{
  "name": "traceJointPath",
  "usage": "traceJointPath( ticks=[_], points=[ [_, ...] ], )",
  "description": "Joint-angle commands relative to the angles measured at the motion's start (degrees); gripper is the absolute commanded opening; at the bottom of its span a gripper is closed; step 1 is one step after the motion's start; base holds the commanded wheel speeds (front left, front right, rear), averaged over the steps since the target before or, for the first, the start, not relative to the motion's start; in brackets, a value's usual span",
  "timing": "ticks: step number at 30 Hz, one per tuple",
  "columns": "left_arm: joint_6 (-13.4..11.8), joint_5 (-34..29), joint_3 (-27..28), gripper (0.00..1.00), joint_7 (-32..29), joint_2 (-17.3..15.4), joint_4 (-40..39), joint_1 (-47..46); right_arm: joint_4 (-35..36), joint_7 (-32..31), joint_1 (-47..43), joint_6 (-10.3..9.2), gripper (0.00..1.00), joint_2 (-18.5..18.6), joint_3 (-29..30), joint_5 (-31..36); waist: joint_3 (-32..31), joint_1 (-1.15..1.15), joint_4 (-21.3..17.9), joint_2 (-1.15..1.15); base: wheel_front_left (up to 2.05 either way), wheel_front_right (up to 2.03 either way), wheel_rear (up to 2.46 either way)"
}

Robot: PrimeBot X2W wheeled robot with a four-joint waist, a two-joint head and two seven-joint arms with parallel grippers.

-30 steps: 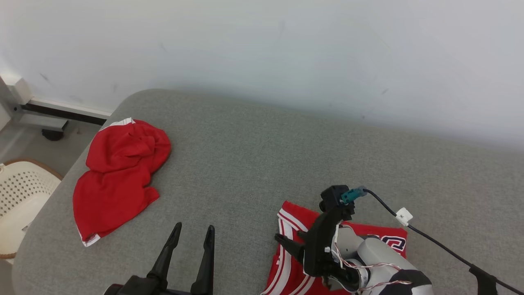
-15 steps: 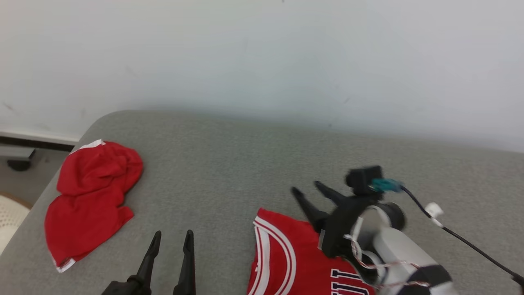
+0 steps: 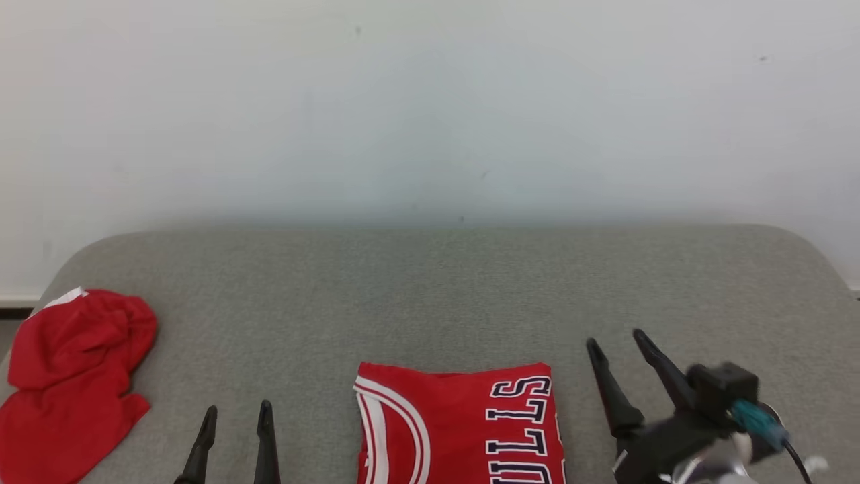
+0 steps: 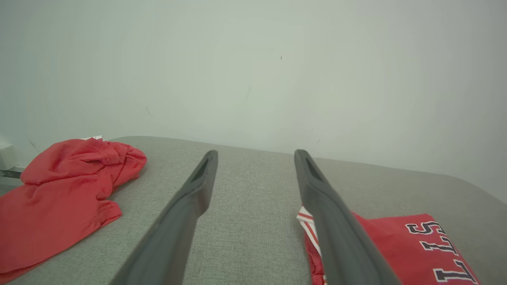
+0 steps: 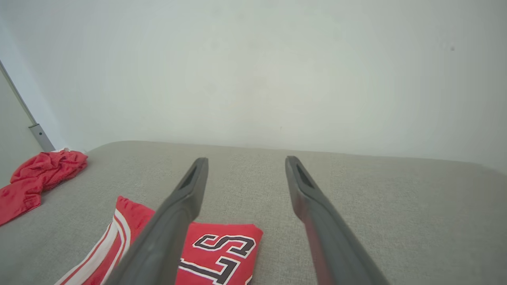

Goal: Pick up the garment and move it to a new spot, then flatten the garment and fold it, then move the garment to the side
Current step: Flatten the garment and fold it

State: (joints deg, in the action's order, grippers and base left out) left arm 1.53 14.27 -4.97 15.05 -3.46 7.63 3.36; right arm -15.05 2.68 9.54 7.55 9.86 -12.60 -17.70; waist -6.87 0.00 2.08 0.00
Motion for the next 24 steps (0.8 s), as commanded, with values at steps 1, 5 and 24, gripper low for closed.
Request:
traceJointPath(
  ticks=[1,5,24],
  points=[
    [0.5,-0.9,0.7,1.0,0.3,-0.3,-0.5,1.5,2.5,0.7,-3.5,-0.14,1.0,-1.3,2.7,2.0,-0.9,0.0,-2.3,0.0,0.0,0.0,0.0],
    [2.1,-1.1,2.4,1.0,0.3,-0.3,-1.3,3.4,7.6,2.3,-9.4,-0.14,1.0,-4.4,8.9,4.5,-1.2,0.0,-3.4,0.0,0.0,0.0,0.0],
    [4.8,-3.8,8.0,1.0,0.3,-0.3,-2.0,7.2,10.1,1.0,-15.0,-0.14,1.0,-7.0,11.5,4.7,-0.9,0.0,-5.5,0.0,0.0,0.0,0.0]
  ],
)
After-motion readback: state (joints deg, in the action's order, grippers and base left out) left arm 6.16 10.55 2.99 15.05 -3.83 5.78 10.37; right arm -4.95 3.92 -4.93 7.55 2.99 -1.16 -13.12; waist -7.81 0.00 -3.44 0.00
